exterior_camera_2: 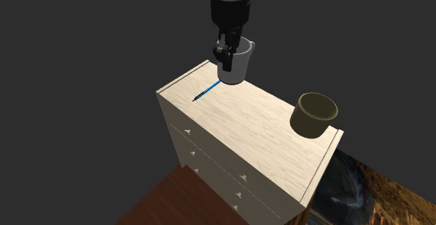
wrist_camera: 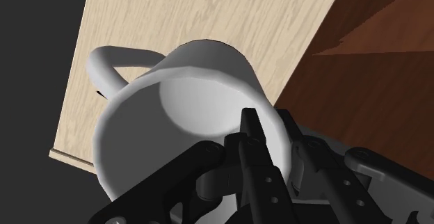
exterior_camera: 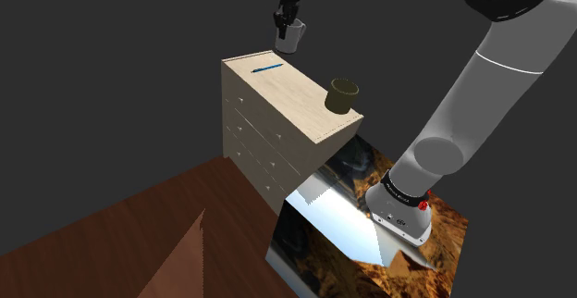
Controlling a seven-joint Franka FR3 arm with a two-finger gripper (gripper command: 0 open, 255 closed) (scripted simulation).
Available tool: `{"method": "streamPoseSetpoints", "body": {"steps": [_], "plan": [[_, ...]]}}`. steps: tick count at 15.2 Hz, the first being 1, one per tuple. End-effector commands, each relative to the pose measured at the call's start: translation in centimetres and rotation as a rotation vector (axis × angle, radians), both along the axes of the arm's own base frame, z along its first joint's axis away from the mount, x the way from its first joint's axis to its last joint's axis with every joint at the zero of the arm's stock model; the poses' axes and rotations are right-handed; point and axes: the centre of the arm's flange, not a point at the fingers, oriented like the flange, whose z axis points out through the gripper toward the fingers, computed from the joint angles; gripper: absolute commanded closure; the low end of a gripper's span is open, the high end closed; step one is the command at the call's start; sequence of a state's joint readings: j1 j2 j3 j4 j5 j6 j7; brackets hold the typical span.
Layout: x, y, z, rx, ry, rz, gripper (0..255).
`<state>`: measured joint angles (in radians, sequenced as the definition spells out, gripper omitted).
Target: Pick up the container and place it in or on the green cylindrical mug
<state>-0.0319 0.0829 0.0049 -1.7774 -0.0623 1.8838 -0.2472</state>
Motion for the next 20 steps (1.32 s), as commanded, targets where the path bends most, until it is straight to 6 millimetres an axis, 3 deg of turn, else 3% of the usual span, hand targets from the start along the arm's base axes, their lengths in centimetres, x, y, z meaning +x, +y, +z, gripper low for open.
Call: {"method": "streamPoseSetpoints", "body": {"steps": [1,2,20], "plan": [[0.0,0.0,1.1,0.0,0.0,0.0,255],[0.0,0.0,1.3,0.0,0.0,0.0,255],[-21.1,-10.9,3.3,0.0,0.0,0.0,255]]}}
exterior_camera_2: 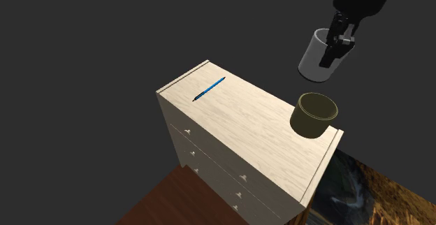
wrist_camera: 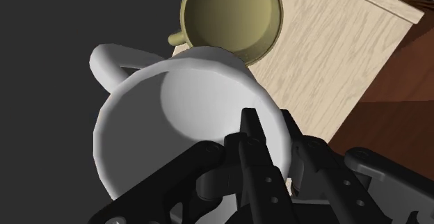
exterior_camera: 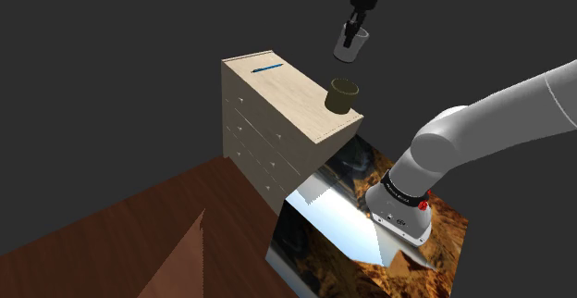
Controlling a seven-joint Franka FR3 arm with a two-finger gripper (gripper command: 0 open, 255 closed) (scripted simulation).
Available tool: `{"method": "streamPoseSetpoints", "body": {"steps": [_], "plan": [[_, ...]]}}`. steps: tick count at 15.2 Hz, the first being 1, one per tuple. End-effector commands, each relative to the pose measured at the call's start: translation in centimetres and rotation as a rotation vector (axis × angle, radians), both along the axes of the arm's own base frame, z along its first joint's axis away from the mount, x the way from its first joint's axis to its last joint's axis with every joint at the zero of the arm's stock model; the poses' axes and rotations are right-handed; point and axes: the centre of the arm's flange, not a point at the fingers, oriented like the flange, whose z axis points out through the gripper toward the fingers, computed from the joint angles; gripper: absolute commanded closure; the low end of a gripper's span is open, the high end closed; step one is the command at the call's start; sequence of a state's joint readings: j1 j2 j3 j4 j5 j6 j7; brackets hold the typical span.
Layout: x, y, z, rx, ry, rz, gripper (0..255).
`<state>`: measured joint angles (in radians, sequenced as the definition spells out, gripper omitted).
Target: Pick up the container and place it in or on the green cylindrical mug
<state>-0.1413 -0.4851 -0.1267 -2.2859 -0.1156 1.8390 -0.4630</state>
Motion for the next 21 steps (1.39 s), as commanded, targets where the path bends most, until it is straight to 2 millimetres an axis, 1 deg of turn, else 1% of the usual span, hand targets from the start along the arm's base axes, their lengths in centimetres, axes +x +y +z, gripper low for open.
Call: {"method": "streamPoseSetpoints", "body": {"steps": [1,2,3,19,20,21], "plan": [[-2.5,-1.2,0.2,0.0,0.0,0.001,255],[-3.6,-1.8,0.3,0.0,0.0,0.001,255],[-4.4,-2.2,0.4,0.0,0.0,0.001,255],[-4.4,-2.2,-8.1,0.0,0.0,0.001,255],[-4.4,-2.2,-8.9,0.0,0.0,0.001,255],[-4.4,-2.2,-8.9,0.001,0.0,0.001,255]]}}
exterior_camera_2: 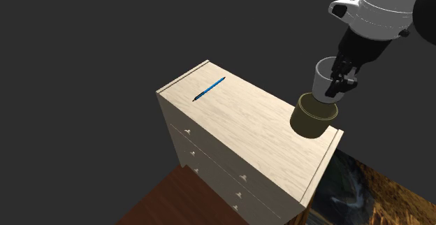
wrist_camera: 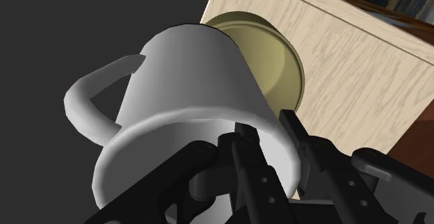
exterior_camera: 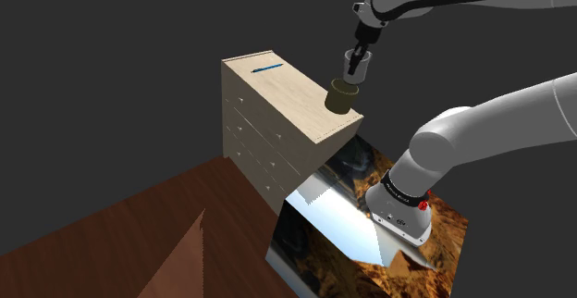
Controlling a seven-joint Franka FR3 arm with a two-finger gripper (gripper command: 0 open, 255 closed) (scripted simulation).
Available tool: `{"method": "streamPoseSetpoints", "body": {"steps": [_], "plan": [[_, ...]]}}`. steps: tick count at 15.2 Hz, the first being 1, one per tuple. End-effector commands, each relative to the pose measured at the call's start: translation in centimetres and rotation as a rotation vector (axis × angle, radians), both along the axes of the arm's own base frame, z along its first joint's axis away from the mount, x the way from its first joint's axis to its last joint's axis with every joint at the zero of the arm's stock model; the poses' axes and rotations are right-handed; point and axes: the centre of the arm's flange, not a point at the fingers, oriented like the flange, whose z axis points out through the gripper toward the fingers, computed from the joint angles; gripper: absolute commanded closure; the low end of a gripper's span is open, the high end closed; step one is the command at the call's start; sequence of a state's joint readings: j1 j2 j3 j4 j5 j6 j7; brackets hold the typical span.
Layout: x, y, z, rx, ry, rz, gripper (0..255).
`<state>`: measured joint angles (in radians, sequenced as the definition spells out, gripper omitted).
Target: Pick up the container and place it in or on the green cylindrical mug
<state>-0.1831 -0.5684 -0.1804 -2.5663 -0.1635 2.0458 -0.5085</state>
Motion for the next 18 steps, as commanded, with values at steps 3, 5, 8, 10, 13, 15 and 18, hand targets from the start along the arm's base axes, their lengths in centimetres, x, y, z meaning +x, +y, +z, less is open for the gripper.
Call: {"method": "streamPoseSetpoints", "body": {"steps": [3,5,8,10,13,15,18], "plan": [[-0.1,-0.2,-0.4,0.002,0.004,-0.004,255],[-0.1,-0.2,-0.4,0.002,0.004,-0.004,255],[-0.1,-0.2,-0.5,0.002,0.004,-0.004,0],[-0.1,-0.1,-0.5,0.002,0.004,-0.004,0],[-0.1,-0.2,-0.4,0.002,0.004,-0.004,0],[-0.1,0.0,2.2,0.002,0.004,-0.004,0],[-0.2,0.1,4.5,0.002,0.004,-0.004,0]]}}
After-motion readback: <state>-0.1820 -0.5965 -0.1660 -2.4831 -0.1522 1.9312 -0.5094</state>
